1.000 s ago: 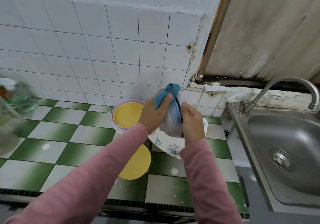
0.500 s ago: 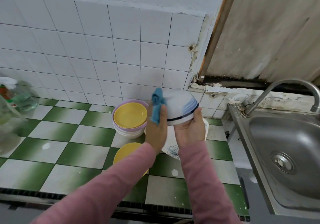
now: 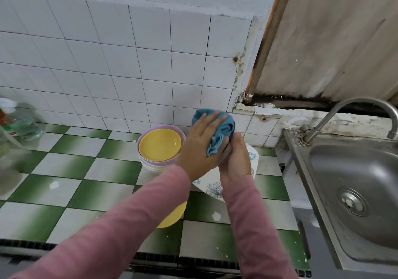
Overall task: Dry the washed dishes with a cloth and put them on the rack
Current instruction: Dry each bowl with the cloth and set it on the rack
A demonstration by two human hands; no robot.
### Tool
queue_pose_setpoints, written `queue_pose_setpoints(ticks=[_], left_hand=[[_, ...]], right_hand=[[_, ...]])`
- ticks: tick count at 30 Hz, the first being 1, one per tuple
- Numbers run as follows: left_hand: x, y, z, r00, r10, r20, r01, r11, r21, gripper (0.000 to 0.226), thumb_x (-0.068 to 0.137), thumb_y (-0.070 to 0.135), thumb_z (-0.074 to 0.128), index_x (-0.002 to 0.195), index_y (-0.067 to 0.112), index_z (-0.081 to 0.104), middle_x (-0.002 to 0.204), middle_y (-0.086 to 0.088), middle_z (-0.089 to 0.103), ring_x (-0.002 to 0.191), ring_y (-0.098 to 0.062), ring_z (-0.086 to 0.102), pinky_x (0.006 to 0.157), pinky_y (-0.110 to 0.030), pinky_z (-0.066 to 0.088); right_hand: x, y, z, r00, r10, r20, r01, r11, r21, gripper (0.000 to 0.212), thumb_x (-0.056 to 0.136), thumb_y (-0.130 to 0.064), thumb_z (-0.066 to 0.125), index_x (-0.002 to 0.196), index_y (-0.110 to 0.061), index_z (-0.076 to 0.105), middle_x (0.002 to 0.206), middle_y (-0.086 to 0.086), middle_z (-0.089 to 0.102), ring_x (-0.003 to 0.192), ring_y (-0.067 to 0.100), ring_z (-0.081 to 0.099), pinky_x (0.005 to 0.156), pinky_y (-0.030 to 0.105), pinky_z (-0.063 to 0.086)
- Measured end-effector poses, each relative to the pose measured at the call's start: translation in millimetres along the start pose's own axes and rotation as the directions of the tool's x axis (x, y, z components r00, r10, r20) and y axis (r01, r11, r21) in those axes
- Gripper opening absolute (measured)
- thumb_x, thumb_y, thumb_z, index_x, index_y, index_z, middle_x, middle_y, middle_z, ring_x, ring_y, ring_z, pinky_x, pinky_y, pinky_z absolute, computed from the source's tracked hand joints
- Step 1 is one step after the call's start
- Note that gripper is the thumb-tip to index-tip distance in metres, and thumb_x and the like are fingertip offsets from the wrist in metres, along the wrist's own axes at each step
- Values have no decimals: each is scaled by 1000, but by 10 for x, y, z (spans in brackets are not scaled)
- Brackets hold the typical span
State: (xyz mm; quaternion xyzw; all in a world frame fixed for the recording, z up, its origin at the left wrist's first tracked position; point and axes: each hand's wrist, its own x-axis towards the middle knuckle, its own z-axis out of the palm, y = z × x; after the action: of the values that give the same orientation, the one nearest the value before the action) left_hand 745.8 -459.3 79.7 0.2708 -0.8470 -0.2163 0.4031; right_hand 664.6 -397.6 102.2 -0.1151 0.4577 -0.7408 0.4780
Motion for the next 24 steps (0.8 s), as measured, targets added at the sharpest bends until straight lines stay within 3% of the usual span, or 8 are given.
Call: queue_pose_setpoints(ticks=[3, 7, 11, 15, 18, 20, 22, 24], left_hand=[[59, -57, -46, 992, 63, 107, -65, 998, 12, 48, 97, 43, 47, 142, 24, 49, 146, 5, 49, 140, -15, 37, 120, -36, 23], [219, 7, -176, 941, -296, 162, 326, 922, -210, 30, 95, 50, 53, 115, 29, 63, 105, 7, 69, 97, -10, 62, 86, -28, 47], [336, -60, -235, 740, -621, 260, 657, 583, -478, 55, 74, 70, 58, 106, 26, 66, 100, -1, 73, 96, -20, 67, 93, -41, 52], [261, -136, -230, 622, -735, 270, 664, 313, -679, 66, 65, 70, 63, 114, 26, 64, 109, -4, 72, 103, -23, 66, 98, -44, 50], [140, -95, -105, 610, -792, 28, 528, 379, -760, 51, 78, 63, 59, 110, 23, 63, 105, -5, 71, 98, -20, 64, 87, -40, 51], [23, -30, 2, 626, -767, -141, 420, 484, -767, 25, 93, 49, 56, 106, 27, 59, 100, 1, 67, 92, -7, 62, 84, -32, 50], [-84, 19, 53, 712, -662, -233, 332, 610, -720, 20, 95, 44, 54, 108, 29, 56, 101, 8, 64, 90, 5, 60, 81, -20, 48], [-169, -2, 83, 843, -461, -278, 231, 776, -587, 41, 94, 45, 50, 129, 24, 51, 123, 1, 61, 115, -2, 57, 93, -22, 48]], right_hand=[[32, -27, -23, 1000, -2, -19, -1, 991, -131, 25, 105, -21, 44, 97, -14, 66, 85, 4, 73, 80, 14, 71, 67, 27, 56], [48, -20, -81, 999, -17, -44, 3, 954, -300, 32, 105, -27, 46, 87, -16, 70, 96, 15, 71, 95, 30, 66, 91, 47, 52], [48, -127, -150, 998, 9, -64, -22, 980, -200, 31, 104, -28, 47, 103, -8, 70, 102, 16, 71, 88, 29, 64, 75, 40, 54], [32, -134, -182, 993, 88, -79, -83, 995, 62, 48, 103, -35, 43, 132, 0, 57, 124, 19, 65, 101, 32, 64, 75, 39, 54], [17, -101, -141, 987, 142, -81, -116, 958, 264, 52, 102, -36, 42, 140, -3, 52, 137, 18, 58, 123, 36, 55, 93, 47, 49], [13, -84, -120, 989, 139, -54, -111, 926, 360, 49, 104, -34, 41, 139, -3, 52, 133, 17, 61, 118, 34, 58, 89, 46, 49], [25, -75, -114, 990, 137, -36, -108, 896, 432, 43, 105, -32, 38, 129, -3, 58, 114, 15, 70, 99, 30, 66, 76, 46, 54], [39, -61, -103, 991, 131, -4, -112, 864, 491, 42, 106, -31, 33, 119, -2, 61, 99, 16, 74, 85, 29, 73, 70, 47, 61]])
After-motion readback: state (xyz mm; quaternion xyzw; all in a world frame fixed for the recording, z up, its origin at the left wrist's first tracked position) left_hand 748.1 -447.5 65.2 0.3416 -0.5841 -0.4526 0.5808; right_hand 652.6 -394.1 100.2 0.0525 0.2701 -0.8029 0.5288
